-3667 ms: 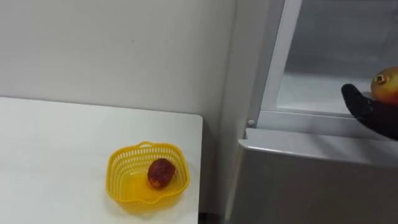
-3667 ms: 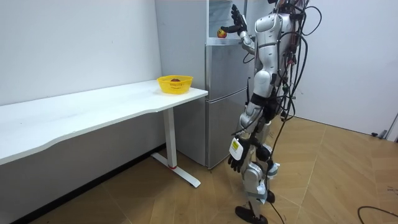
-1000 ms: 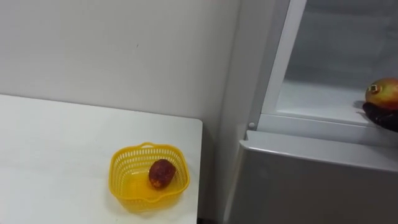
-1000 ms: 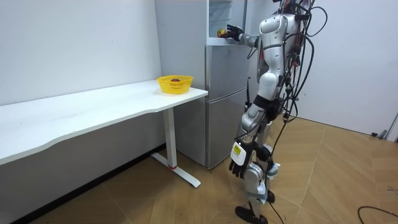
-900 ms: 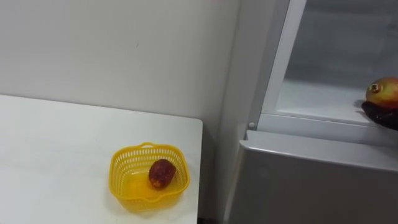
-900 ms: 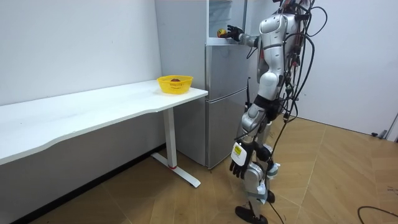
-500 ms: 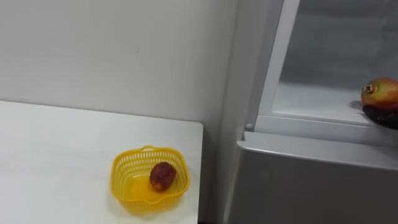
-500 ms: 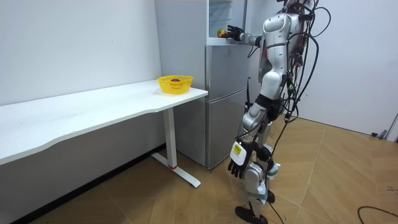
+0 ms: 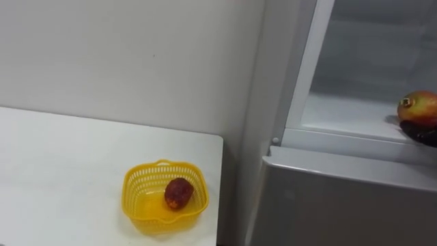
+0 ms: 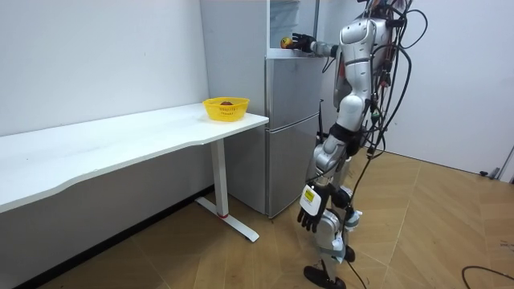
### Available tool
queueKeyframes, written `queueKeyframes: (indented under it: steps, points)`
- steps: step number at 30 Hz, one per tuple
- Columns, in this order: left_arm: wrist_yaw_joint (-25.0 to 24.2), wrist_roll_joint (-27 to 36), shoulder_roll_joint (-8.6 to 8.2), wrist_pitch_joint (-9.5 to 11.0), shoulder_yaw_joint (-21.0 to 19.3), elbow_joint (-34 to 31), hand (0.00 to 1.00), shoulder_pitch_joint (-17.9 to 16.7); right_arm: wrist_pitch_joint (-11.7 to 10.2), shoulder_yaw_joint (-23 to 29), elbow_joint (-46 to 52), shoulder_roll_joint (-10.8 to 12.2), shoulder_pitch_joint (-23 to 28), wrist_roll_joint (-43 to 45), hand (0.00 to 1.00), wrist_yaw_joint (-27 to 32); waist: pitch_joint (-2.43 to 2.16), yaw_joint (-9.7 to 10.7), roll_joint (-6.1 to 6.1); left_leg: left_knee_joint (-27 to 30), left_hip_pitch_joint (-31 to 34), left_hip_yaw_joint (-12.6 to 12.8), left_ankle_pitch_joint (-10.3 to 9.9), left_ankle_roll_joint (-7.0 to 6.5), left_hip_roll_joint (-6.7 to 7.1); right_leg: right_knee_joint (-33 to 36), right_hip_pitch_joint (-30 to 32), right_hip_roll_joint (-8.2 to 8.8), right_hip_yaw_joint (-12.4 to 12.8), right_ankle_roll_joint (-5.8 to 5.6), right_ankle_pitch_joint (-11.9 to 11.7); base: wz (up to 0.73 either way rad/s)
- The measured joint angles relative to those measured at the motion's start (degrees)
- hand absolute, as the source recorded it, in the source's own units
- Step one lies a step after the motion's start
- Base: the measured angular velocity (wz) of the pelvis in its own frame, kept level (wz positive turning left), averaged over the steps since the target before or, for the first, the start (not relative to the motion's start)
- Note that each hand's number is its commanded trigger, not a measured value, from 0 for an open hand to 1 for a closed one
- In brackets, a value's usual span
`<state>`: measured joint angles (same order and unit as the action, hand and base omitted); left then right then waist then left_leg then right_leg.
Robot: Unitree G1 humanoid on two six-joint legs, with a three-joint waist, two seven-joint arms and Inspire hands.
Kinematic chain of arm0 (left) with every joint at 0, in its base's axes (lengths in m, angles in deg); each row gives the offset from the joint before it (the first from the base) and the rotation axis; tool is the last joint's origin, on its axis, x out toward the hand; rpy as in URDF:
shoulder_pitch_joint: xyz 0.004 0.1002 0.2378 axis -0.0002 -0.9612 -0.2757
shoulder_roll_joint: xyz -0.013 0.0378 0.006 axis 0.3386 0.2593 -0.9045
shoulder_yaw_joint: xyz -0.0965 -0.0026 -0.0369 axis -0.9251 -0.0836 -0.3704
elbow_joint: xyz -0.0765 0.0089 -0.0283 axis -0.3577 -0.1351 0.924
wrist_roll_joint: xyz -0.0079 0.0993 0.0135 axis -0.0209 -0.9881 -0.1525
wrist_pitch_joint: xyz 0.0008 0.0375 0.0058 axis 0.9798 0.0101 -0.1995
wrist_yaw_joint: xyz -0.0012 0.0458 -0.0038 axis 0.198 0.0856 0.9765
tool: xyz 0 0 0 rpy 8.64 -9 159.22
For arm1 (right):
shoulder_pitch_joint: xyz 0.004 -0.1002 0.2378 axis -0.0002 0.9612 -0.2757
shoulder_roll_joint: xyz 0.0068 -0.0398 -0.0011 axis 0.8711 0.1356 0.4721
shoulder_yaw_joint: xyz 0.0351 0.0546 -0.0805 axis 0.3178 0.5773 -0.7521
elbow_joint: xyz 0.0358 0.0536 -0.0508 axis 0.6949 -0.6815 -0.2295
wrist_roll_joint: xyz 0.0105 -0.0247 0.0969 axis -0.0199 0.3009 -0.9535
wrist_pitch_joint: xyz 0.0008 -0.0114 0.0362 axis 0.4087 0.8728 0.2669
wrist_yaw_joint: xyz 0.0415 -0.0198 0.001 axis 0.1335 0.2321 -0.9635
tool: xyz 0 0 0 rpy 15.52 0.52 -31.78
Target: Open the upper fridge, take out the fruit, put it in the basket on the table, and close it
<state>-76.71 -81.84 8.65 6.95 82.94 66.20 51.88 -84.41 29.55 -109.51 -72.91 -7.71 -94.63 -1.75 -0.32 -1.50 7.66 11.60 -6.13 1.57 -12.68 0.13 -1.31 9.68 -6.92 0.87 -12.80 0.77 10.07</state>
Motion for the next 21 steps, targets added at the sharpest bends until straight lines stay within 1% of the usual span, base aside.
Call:
queueKeyframes:
  steps: [2,6,21]
  points:
    - [0.0,0.0,0.00,-0.3,0.0,0.0,0.00,0.0,0.0,0.0,-0.5,-0.1,0.0,-0.1,0.00,-0.2,0.03,-0.1,0.16,0.0,0.0,0.0,0.0,0.00,0.00,0.0,0.0,0.00,0.0,0.00,0.0,0.00]
    - [-0.1,0.0,0.10,-0.5,0.0,0.3,0.00,0.0,-0.1,0.1,-1.4,-0.4,-0.1,-0.2,0.00,-1.1,0.24,-0.2,0.45,0.0,0.0,0.1,0.0,0.05,-0.02,-0.1,0.0,-0.04,0.0,0.00,0.0,0.00]
    - [-0.1,0.0,0.48,-0.4,0.0,0.8,0.00,0.0,-0.1,0.2,-1.6,-0.7,-0.1,-0.8,0.00,-2.9,0.46,-0.1,0.50,-0.4,-0.4,0.2,0.0,0.07,-0.05,0.0,-0.1,-0.07,0.1,0.01,0.0,0.00]
